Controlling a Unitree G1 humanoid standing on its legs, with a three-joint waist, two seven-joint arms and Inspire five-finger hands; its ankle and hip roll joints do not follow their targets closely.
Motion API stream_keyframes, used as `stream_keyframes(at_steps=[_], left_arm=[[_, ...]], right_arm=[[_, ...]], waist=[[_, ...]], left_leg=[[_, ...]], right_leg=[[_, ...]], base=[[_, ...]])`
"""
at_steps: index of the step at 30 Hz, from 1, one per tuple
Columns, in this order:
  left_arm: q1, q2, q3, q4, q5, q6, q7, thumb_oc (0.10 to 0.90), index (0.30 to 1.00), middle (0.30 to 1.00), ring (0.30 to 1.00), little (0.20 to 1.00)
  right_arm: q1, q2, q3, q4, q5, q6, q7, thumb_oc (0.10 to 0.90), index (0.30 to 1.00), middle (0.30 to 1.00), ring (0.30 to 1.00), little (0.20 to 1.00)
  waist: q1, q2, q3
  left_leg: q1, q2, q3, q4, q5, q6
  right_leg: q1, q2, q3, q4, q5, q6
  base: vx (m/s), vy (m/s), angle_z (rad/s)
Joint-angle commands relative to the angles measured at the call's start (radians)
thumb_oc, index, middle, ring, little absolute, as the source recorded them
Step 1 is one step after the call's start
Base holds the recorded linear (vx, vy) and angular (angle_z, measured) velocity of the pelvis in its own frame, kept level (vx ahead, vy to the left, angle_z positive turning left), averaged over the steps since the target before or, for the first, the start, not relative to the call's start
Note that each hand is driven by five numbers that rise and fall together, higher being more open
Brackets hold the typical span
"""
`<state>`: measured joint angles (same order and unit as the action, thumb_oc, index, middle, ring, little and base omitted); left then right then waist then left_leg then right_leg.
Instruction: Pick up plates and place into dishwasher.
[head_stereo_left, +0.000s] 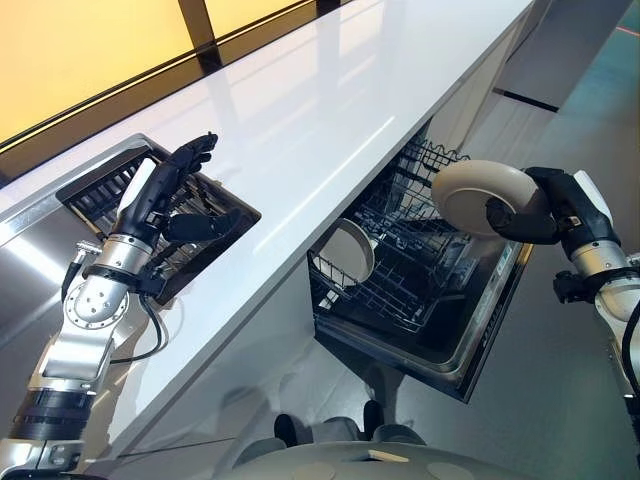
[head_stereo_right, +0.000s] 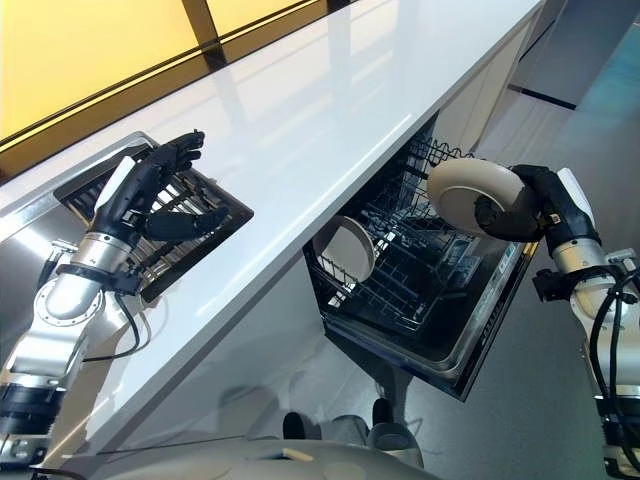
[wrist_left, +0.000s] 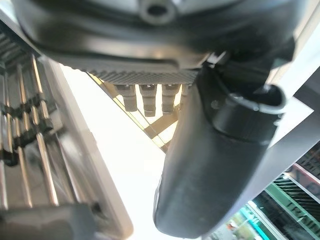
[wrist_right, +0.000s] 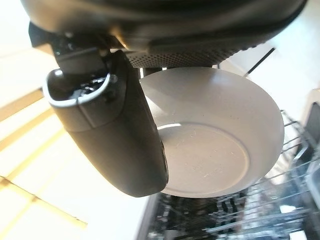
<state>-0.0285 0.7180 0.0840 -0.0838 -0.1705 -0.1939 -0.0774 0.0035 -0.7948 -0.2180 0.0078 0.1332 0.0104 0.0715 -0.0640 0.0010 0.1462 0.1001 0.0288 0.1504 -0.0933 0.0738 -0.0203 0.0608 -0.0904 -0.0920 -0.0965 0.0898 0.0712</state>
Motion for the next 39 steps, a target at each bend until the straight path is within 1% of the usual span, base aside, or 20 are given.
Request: stream_keyframes(at_steps=[1,3,7,9,10,11,12,16,20,21,23,26,29,30,32,33,34,37,38,39], left_arm=[[-0.075,0.049,0.04,-0.078,-0.132,-0.032,-0.02,0.8,0.9,0.9,0.9,0.9],[-0.062,0.04,0.034,-0.102,-0.153,-0.023,-0.039,0.8,0.9,0.9,0.9,0.9],[-0.036,0.023,0.021,-0.119,-0.165,-0.009,-0.032,0.8,0.9,0.9,0.9,0.9],[-0.007,0.002,0.013,-0.124,-0.228,0.001,-0.07,0.8,0.9,0.9,0.9,0.9],[-0.001,-0.002,0.011,-0.128,-0.235,0.002,-0.077,0.8,0.9,0.9,0.9,0.9],[0.01,-0.013,-0.002,-0.133,-0.269,0.012,-0.118,0.8,0.9,0.9,0.9,0.9],[0.012,-0.014,-0.003,-0.133,-0.273,0.01,-0.124,0.8,0.9,0.9,0.9,0.9],[0.033,-0.031,-0.047,-0.175,-0.445,0.039,-0.249,0.8,0.9,0.9,0.9,0.9],[0.025,-0.017,-0.095,-0.203,-0.569,0.046,-0.324,0.8,0.9,0.9,0.9,0.9],[0.011,-0.011,-0.12,-0.22,-0.656,0.066,-0.364,0.8,0.9,0.9,0.9,0.9],[-0.004,-0.007,-0.146,-0.233,-0.722,0.081,-0.394,0.8,0.9,0.9,0.9,0.9],[-0.013,-0.002,-0.163,-0.247,-0.798,0.102,-0.421,0.8,0.9,0.9,0.9,0.9],[-0.023,-0.003,-0.188,-0.251,-0.945,0.174,-0.501,0.8,0.9,0.9,0.9,0.9],[-0.023,-0.004,-0.189,-0.25,-0.949,0.176,-0.505,0.8,0.9,0.9,0.9,0.9],[-0.024,-0.016,-0.206,-0.251,-1.015,0.243,-0.562,0.8,0.9,0.9,0.9,0.9],[-0.02,-0.02,-0.219,-0.248,-1.046,0.316,-0.621,0.8,0.9,0.9,0.9,0.9],[-0.018,-0.021,-0.222,-0.249,-1.05,0.325,-0.636,0.8,0.9,0.9,0.9,0.9],[-0.008,-0.027,-0.261,-0.247,-1.094,0.422,-0.723,0.8,0.9,0.9,0.9,0.9],[-0.008,-0.028,-0.265,-0.247,-1.098,0.433,-0.732,0.8,0.9,0.9,0.9,0.9],[-0.011,-0.038,-0.29,-0.245,-1.124,0.474,-0.762,0.8,0.9,0.9,0.9,0.9]], right_arm=[[-0.131,-0.027,-0.003,-0.024,-0.024,-0.086,-0.083,0.1,0.3,0.3,0.3,0.2],[-0.143,-0.019,0.02,-0.005,-0.031,-0.071,-0.093,0.1,0.3,0.3,0.3,0.2],[-0.183,-0.002,0.081,0.074,-0.053,-0.048,-0.137,0.1,0.3,0.3,0.3,0.2],[-0.223,0.006,0.121,0.122,-0.06,-0.032,-0.172,0.1,0.3,0.3,0.3,0.2],[-0.232,0.007,0.129,0.133,-0.061,-0.031,-0.178,0.1,0.3,0.3,0.3,0.2],[-0.258,0.008,0.148,0.162,-0.06,-0.022,-0.191,0.1,0.3,0.3,0.3,0.2],[-0.264,0.007,0.152,0.168,-0.059,-0.023,-0.193,0.1,0.3,0.3,0.3,0.2],[-0.351,-0.011,0.213,0.264,-0.066,-0.002,-0.248,0.1,0.3,0.3,0.3,0.2],[-0.424,-0.037,0.276,0.37,-0.07,0.009,-0.29,0.1,0.3,0.3,0.3,0.2],[-0.466,-0.051,0.31,0.448,-0.061,0.001,-0.297,0.1,0.3,0.3,0.3,0.2],[-0.51,-0.066,0.356,0.523,-0.068,-0.005,-0.309,0.1,0.3,0.3,0.3,0.2],[-0.549,-0.083,0.389,0.587,-0.066,-0.018,-0.316,0.1,0.3,0.3,0.3,0.2],[-0.616,-0.104,0.428,0.672,-0.057,-0.03,-0.312,0.1,0.3,0.3,0.3,0.2],[-0.621,-0.104,0.431,0.677,-0.057,-0.032,-0.311,0.1,0.3,0.3,0.3,0.2],[-0.65,-0.108,0.448,0.71,-0.057,-0.028,-0.303,0.1,0.3,0.3,0.3,0.2],[-0.67,-0.115,0.463,0.728,-0.041,-0.019,-0.289,0.1,0.3,0.3,0.3,0.2],[-0.675,-0.116,0.468,0.732,-0.036,-0.017,-0.286,0.1,0.3,0.3,0.3,0.2],[-0.705,-0.108,0.49,0.766,0.012,0.005,-0.26,0.1,0.3,0.3,0.3,0.2],[-0.708,-0.107,0.492,0.769,0.015,0.008,-0.258,0.1,0.3,0.3,0.3,0.2],[-0.718,-0.097,0.501,0.79,0.03,0.008,-0.254,0.1,0.3,0.3,0.3,0.2]], waist=[[0.031,-0.018,-0.05],[0.039,-0.017,-0.045],[0.066,-0.016,-0.03],[0.087,-0.015,-0.018],[0.089,-0.014,-0.016],[0.102,-0.013,-0.007],[0.103,-0.012,-0.006],[0.13,-0.005,0.021],[0.147,0.007,0.045],[0.157,0.015,0.061],[0.164,0.024,0.077],[0.169,0.033,0.09],[0.174,0.049,0.107],[0.174,0.05,0.108],[0.174,0.057,0.116],[0.172,0.062,0.12],[0.172,0.063,0.122],[0.167,0.072,0.128],[0.167,0.073,0.128],[0.163,0.077,0.13]], left_leg=[[0.027,-0.017,-0.045,0.006,-0.072,-0.013],[0.024,-0.017,-0.049,0.006,-0.072,-0.012],[0.016,-0.019,-0.061,0.006,-0.07,-0.011],[0.009,-0.017,-0.069,0.006,-0.067,-0.011],[0.007,-0.017,-0.071,0.006,-0.066,-0.011],[-0.001,-0.017,-0.076,0.006,-0.063,-0.01],[-0.002,-0.017,-0.077,0.006,-0.063,-0.01],[-0.018,-0.015,-0.088,0.006,-0.066,-0.012],[-0.033,-0.017,-0.091,0.006,-0.061,-0.013],[-0.046,-0.019,-0.093,0.007,-0.057,-0.012],[-0.056,-0.02,-0.093,0.007,-0.054,-0.011],[-0.063,-0.021,-0.093,0.007,-0.051,-0.011],[-0.077,-0.025,-0.094,0.007,-0.048,-0.012],[-0.078,-0.025,-0.094,0.007,-0.048,-0.012],[-0.084,-0.026,-0.092,0.007,-0.047,-0.012],[-0.087,-0.027,-0.089,0.008,-0.046,-0.012],[-0.088,-0.027,-0.088,0.008,-0.046,-0.013],[-0.09,-0.029,-0.083,0.008,-0.047,-0.011],[-0.09,-0.029,-0.082,0.008,-0.047,-0.011],[-0.09,-0.029,-0.079,0.007,-0.047,-0.01]], right_leg=[[0.045,0.017,-0.066,0.009,-0.025,0.04],[0.043,0.015,-0.07,0.009,-0.024,0.04],[0.041,0.01,-0.083,0.009,-0.024,0.04],[0.038,0.005,-0.093,0.009,-0.024,0.037],[0.037,0.005,-0.094,0.009,-0.024,0.037],[0.033,0.003,-0.099,0.009,-0.022,0.035],[0.033,0.003,-0.099,0.009,-0.022,0.035],[0.025,0.001,-0.111,0.009,-0.025,0.032],[0.014,-0.005,-0.122,0.009,-0.018,0.032],[0.006,-0.009,-0.13,0.009,-0.014,0.033],[-0.002,-0.014,-0.136,0.009,-0.009,0.032],[-0.009,-0.017,-0.14,0.009,-0.005,0.032],[-0.022,-0.023,-0.143,0.009,0.0,0.031],[-0.023,-0.023,-0.143,0.009,0.0,0.031],[-0.03,-0.025,-0.142,0.009,0.003,0.03],[-0.036,-0.027,-0.141,0.009,0.006,0.03],[-0.037,-0.027,-0.14,0.009,0.006,0.03],[-0.045,-0.03,-0.133,0.01,0.011,0.028],[-0.045,-0.03,-0.133,0.01,0.011,0.028],[-0.047,-0.03,-0.13,0.01,0.012,0.027]], base=[[0.02,-0.032,0.03],[0.03,-0.03,0.04],[0.03,-0.04,0.02],[0.02,-0.051,0.1],[-0.01,-0.049,0.12],[-0.02,-0.027,0.09],[-0.02,-0.029,0.15],[0.0,-0.024,0.21],[-0.06,0.002,0.15],[-0.09,0.011,0.08],[-0.09,0.005,0.06],[-0.07,0.004,0.13],[-0.06,0.016,0.08],[-0.04,0.022,-0.02],[-0.05,0.027,0.04],[-0.04,0.03,0.05],[-0.04,0.031,0.03],[-0.02,0.024,-0.03],[-0.02,0.038,-0.05],[-0.01,0.035,-0.03]])
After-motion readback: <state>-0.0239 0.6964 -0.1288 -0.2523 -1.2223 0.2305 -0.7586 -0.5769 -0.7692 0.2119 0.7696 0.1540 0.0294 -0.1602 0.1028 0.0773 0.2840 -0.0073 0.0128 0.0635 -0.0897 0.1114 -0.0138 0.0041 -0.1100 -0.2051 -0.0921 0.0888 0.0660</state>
